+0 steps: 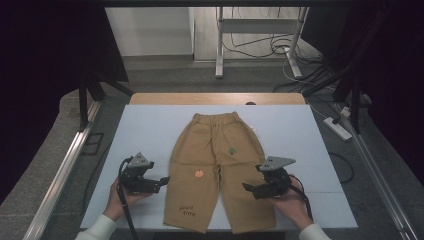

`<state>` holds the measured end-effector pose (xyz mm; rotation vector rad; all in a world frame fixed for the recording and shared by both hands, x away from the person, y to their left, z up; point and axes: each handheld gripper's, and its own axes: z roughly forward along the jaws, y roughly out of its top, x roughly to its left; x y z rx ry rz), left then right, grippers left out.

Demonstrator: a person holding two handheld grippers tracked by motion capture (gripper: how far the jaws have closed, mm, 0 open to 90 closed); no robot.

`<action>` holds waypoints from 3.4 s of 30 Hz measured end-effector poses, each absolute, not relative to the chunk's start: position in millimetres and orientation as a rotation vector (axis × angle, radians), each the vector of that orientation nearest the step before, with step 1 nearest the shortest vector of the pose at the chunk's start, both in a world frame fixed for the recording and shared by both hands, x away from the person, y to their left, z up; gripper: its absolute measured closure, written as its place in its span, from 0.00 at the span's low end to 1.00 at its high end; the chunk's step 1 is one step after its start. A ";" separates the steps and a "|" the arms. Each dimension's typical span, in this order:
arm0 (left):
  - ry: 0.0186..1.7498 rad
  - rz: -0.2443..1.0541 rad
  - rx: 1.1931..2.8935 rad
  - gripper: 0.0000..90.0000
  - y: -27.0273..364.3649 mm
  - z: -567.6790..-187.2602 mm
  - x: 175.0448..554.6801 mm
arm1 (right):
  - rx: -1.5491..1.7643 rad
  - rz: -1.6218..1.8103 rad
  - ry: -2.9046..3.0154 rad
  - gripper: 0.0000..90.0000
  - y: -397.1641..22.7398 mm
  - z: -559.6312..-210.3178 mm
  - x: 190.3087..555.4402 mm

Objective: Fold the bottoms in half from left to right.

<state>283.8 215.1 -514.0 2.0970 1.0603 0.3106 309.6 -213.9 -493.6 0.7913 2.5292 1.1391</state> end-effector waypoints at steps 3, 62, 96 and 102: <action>1.063 0.308 2.097 0.15 214.9 -514.4 284.2 | 0.778 1.151 2.540 0.20 -207.5 -493.6 309.7; 1.087 0.308 2.097 0.15 212.8 -516.8 290.9 | 0.485 1.145 2.751 0.20 -81.8 -511.3 290.4; 1.103 0.307 2.091 0.15 215.2 -517.9 294.5 | 0.288 1.161 2.830 0.20 -4.7 -513.3 256.4; 1.101 0.304 2.098 0.15 215.4 -518.5 295.1 | 0.261 1.135 2.853 0.20 7.0 -520.6 250.9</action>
